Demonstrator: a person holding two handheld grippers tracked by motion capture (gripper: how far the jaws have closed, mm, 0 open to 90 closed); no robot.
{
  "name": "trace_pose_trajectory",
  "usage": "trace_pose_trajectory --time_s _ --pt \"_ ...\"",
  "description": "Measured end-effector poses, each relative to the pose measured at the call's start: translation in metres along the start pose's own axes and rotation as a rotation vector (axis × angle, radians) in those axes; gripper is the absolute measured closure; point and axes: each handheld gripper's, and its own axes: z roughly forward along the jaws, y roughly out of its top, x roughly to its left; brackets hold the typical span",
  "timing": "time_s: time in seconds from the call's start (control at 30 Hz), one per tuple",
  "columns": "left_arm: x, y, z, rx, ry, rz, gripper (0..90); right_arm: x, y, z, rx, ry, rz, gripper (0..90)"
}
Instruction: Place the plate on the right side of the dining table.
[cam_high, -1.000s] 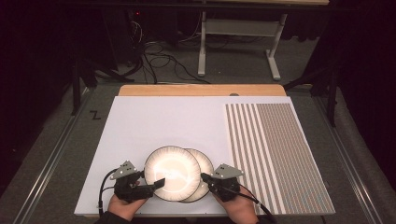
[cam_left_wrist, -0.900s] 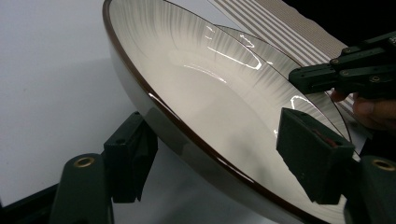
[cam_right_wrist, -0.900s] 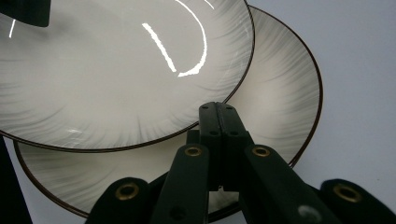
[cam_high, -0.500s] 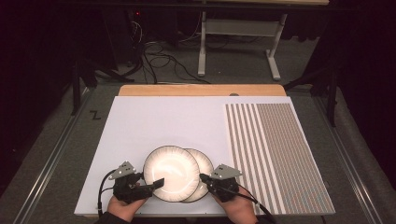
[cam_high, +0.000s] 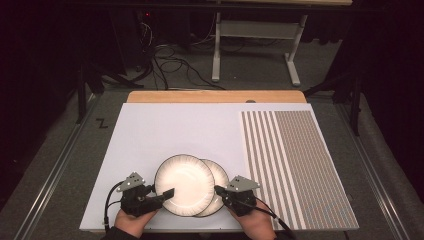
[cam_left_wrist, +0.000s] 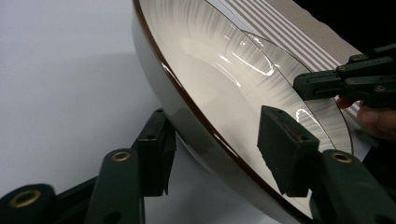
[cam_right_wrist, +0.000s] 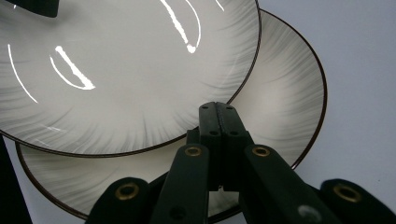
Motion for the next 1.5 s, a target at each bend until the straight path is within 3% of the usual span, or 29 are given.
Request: trace_pose_trajectory --time_s 0.27,0.53,0.73,1.1,1.33,1.5 --pt "-0.002 0.003 0.001 -0.007 0.026 0.001 55.8 0.0 0.001 -0.001 -0.007 -0.002 0.003 90.0" --pt "-0.007 0.005 0.004 -0.006 0.071 0.04 65.9 -0.004 0.001 -0.004 -0.017 -0.008 0.0 90.0" --pt "-0.01 0.007 0.003 -0.037 0.065 0.055 69.5 -0.006 0.003 -0.009 -0.027 -0.015 0.012 90.0" --pt "-0.01 0.006 0.003 -0.048 0.069 0.065 69.5 -0.01 0.006 -0.021 -0.066 -0.015 0.006 90.0" --pt "-0.012 0.005 0.003 -0.066 0.075 0.08 69.8 -0.015 0.009 -0.031 -0.095 -0.012 0.024 82.3" --pt "-0.013 0.004 0.002 -0.074 0.077 0.091 69.8 -0.018 0.01 -0.04 -0.116 -0.008 0.019 68.8"
